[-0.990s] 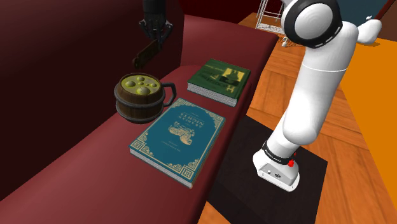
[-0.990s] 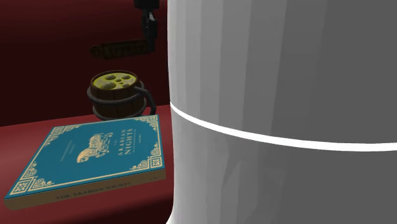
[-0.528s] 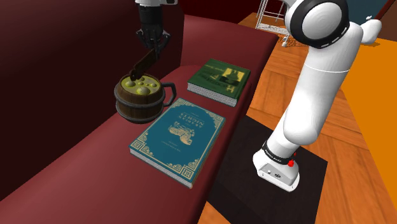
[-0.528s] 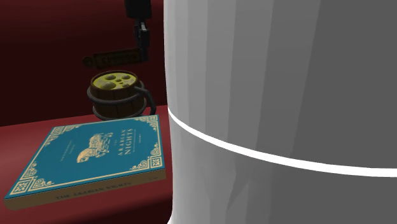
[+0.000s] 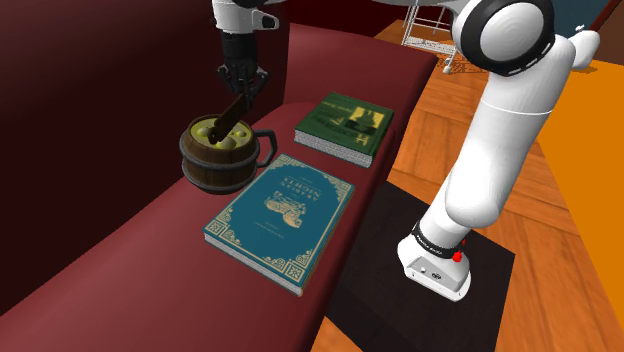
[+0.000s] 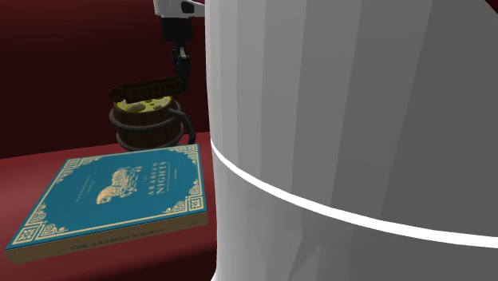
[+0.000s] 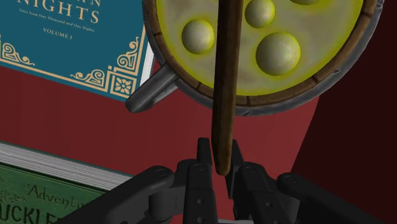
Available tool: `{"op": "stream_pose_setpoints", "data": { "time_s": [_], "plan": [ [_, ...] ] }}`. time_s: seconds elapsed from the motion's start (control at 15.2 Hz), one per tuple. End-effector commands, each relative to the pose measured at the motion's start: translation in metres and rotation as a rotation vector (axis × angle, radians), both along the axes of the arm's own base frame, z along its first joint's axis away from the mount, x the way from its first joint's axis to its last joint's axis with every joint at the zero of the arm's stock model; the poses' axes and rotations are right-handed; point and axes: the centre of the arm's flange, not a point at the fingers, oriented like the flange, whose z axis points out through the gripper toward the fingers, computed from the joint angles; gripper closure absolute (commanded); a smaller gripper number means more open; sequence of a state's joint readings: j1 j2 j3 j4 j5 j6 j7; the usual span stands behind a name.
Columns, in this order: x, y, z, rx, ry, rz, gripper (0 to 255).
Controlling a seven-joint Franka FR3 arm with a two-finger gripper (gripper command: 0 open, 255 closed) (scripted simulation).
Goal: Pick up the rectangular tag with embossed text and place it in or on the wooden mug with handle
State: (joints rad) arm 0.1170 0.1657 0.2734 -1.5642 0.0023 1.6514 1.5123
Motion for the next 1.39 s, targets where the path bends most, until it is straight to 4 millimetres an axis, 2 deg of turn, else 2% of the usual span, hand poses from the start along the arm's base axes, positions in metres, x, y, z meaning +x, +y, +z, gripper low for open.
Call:
{"op": "stream_pose_setpoints", "data": {
  "time_s": [0.0, 0.4, 0.46, 0.79, 1.06, 1.32],
  "plan": [
    [0.001, 0.0, -0.003, 0.0, -0.001, 0.0, 255],
    [0.001, 0.0, -0.003, 0.0, -0.001, 0.0, 255],
    [0.001, 0.0, -0.003, 0.0, -0.001, 0.0, 0],
    [0.001, 0.0, -0.003, 0.0, -0.001, 0.0, 0],
    [0.005, -0.001, 0.047, 0.0, -0.001, 0.0, 0],
    [0.005, -0.001, 0.047, 0.0, -0.001, 0.0, 0]
  ]
}}
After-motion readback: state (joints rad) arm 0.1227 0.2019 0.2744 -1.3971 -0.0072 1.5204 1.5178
